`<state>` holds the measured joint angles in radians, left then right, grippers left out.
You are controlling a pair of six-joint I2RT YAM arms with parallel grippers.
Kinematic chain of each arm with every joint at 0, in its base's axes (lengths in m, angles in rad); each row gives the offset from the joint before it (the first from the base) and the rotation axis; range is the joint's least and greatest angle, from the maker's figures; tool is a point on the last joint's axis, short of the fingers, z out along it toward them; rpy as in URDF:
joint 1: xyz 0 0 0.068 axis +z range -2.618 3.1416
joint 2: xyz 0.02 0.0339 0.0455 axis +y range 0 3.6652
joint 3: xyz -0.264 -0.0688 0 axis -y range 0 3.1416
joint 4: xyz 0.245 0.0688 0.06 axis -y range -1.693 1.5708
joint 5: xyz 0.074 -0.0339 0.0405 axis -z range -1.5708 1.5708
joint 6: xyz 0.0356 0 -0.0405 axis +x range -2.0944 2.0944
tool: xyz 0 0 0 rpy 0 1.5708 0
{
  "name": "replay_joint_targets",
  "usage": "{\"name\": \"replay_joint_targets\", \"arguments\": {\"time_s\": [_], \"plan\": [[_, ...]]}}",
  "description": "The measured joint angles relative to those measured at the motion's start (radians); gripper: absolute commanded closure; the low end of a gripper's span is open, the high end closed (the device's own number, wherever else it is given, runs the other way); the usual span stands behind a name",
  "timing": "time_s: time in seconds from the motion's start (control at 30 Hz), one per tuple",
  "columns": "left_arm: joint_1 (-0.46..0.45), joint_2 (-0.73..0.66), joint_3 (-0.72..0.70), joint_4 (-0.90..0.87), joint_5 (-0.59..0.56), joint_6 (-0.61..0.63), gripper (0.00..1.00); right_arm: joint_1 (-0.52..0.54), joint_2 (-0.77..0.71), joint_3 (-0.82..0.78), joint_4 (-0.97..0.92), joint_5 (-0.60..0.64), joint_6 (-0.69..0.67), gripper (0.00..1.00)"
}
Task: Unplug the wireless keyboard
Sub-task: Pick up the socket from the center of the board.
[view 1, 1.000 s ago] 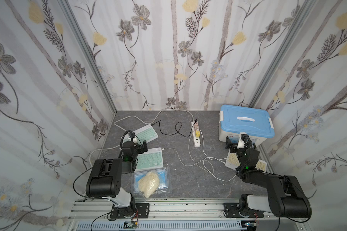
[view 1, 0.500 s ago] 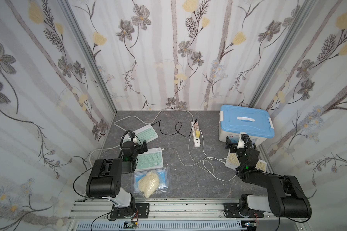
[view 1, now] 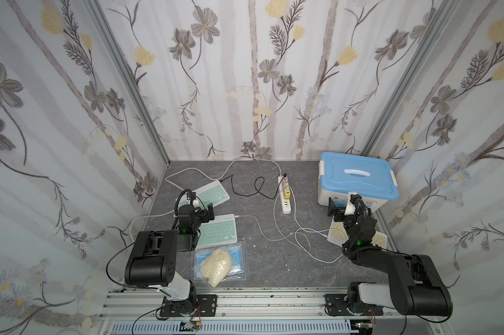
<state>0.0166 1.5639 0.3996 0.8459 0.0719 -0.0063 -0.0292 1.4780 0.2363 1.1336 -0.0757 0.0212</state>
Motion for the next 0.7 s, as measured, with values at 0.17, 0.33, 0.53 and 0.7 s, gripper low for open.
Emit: {"name": "replay_joint_targets", "arguments": {"time_s": [0.17, 0.33, 0.53, 0.7], "plan": [[0.0, 0.0, 0.0, 0.0, 0.0, 0.0, 0.0, 0.0, 0.0, -0.001, 0.0, 0.0, 0.0, 0.0], [0.0, -0.016, 0.015, -0.034, -0.017, -0.001, 0.0, 0.01, -0.029, 0.005, -0.026, 0.003, -0.003, 0.0], [-0.047, -0.193, 0.035, -0.145, -0.114, -0.002, 0.0, 0.046, -0.124, 0.115, -0.194, 0.008, -0.015, 0.0], [-0.082, -0.374, 0.065, -0.332, -0.195, -0.012, 0.0, 0.103, -0.27, 0.12, -0.366, 0.035, 0.016, 0.0]]}}
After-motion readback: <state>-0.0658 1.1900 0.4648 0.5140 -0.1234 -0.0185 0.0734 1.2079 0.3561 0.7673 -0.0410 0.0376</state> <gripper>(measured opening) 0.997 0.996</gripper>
